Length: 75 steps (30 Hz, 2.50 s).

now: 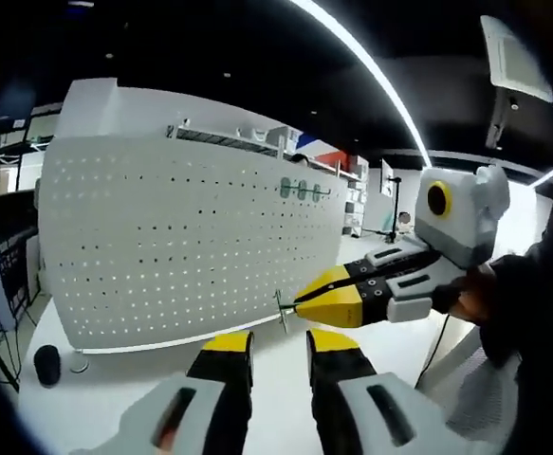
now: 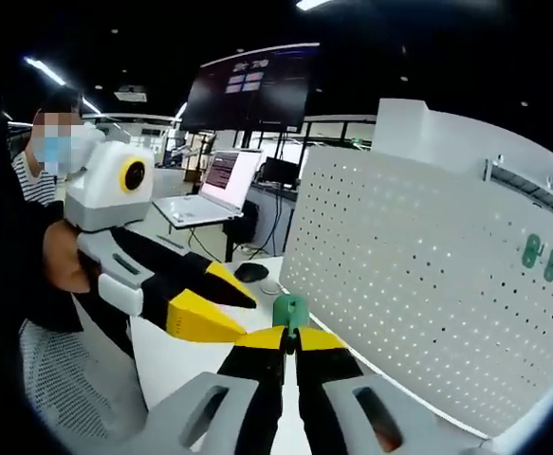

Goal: Insert the hook assembly into the mounting plate slot until the hook locks in place.

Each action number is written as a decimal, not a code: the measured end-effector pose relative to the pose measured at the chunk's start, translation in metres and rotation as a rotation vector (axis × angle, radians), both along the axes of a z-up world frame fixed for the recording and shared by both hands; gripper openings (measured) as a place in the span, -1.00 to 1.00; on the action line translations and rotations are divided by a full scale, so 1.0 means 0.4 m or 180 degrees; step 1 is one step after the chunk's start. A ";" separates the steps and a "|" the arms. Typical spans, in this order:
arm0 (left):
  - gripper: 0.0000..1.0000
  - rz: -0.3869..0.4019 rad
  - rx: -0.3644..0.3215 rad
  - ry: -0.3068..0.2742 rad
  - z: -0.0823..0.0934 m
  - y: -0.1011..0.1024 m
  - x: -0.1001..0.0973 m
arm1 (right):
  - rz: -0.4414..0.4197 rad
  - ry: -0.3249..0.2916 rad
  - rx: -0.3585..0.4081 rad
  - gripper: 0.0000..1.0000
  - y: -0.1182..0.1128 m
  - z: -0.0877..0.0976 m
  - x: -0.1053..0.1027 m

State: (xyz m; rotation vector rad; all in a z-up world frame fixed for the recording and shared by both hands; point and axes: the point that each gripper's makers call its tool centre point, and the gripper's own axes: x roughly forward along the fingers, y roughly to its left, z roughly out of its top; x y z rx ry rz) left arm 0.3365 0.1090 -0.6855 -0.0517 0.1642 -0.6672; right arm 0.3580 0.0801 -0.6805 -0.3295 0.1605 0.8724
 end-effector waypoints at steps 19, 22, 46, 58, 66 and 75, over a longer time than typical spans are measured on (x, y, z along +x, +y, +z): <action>-0.06 0.0008 0.0208 -0.0424 0.021 0.004 -0.039 | -0.0715 -0.0057 0.0275 -0.99 -0.184 0.069 0.083; 0.01 0.0031 0.0304 -0.0469 0.015 0.006 -0.038 | -0.0885 -0.0117 0.0316 -0.99 -0.232 0.090 0.106; 0.14 0.0126 0.0439 -0.0523 -0.010 0.022 -0.037 | -0.1971 -0.0717 0.0418 -0.99 -0.605 0.289 0.251; 0.14 0.0165 0.0453 -0.0524 -0.012 0.028 -0.033 | -0.2097 -0.0754 0.0406 -0.99 -0.649 0.299 0.288; 0.15 0.0112 0.0450 -0.0497 -0.018 0.019 -0.034 | -0.2194 -0.0730 0.0506 -0.99 -0.697 0.309 0.322; 0.15 0.0096 0.0481 -0.0471 -0.025 0.014 -0.034 | -0.2321 -0.0742 0.0509 -0.99 -0.754 0.313 0.388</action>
